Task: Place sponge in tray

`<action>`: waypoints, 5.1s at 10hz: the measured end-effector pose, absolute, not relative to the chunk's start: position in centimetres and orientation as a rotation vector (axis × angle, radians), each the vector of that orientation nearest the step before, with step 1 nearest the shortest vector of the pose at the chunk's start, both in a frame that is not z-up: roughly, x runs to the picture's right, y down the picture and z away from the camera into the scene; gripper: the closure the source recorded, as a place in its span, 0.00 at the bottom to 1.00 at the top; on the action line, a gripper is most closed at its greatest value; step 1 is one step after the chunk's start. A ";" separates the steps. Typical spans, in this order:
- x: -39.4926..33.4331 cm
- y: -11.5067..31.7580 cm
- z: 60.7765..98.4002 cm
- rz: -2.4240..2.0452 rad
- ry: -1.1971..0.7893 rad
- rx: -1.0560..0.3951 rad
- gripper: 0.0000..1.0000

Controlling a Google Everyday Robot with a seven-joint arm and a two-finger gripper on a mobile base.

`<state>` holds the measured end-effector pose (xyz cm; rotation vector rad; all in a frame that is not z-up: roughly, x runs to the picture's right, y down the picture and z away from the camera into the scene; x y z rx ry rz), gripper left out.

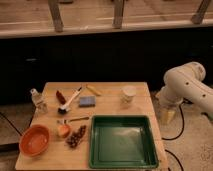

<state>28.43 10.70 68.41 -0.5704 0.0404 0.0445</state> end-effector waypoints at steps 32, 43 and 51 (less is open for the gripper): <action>13.1 8.3 72.9 -0.282 -0.044 -0.534 0.20; 6.7 7.0 76.8 -0.412 -0.126 -0.500 0.20; 3.9 6.7 80.4 -0.455 -0.182 -0.496 0.20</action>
